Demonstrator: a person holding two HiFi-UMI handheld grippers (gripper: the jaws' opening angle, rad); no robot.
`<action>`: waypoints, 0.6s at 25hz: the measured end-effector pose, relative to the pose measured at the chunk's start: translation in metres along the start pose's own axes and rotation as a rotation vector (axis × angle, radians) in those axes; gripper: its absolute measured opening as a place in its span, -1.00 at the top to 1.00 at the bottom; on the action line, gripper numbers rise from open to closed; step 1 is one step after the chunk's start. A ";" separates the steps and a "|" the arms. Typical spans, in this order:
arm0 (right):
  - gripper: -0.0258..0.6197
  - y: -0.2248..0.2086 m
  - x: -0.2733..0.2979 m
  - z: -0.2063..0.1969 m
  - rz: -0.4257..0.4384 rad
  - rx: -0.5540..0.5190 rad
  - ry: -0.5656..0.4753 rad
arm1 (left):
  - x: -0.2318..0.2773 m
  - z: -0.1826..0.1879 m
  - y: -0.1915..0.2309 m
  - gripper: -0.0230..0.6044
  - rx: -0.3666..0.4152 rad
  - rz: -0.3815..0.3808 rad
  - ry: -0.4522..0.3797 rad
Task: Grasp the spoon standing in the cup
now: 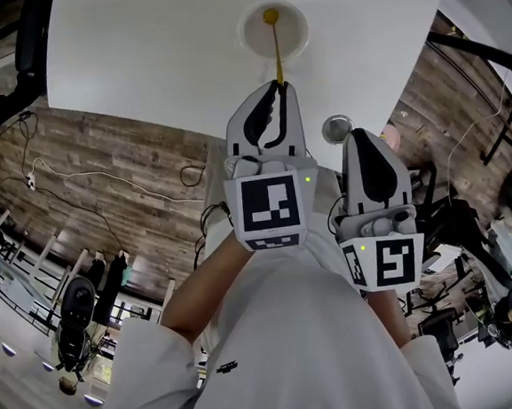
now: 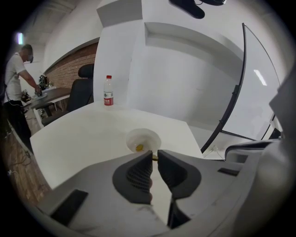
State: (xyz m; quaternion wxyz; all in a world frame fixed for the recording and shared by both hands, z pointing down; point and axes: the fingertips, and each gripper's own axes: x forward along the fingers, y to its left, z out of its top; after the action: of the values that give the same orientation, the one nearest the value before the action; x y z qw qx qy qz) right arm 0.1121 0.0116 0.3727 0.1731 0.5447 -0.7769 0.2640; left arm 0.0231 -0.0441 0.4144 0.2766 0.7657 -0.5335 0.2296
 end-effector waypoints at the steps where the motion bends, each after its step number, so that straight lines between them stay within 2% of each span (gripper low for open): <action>1: 0.90 0.000 0.000 0.000 0.001 0.000 0.000 | -0.001 0.000 0.002 0.82 0.002 0.008 0.001; 8: 0.90 0.006 0.000 0.001 0.005 -0.001 -0.006 | -0.012 0.001 0.018 0.92 0.007 0.051 -0.004; 15: 0.90 0.021 -0.001 0.013 0.002 -0.011 -0.026 | -0.027 0.005 0.032 0.92 0.006 0.035 -0.006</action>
State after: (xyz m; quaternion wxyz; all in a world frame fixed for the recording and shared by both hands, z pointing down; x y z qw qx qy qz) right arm 0.0931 0.0095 0.3570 0.1657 0.5464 -0.7811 0.2527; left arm -0.0155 -0.0379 0.3985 0.2686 0.7577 -0.5470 0.2335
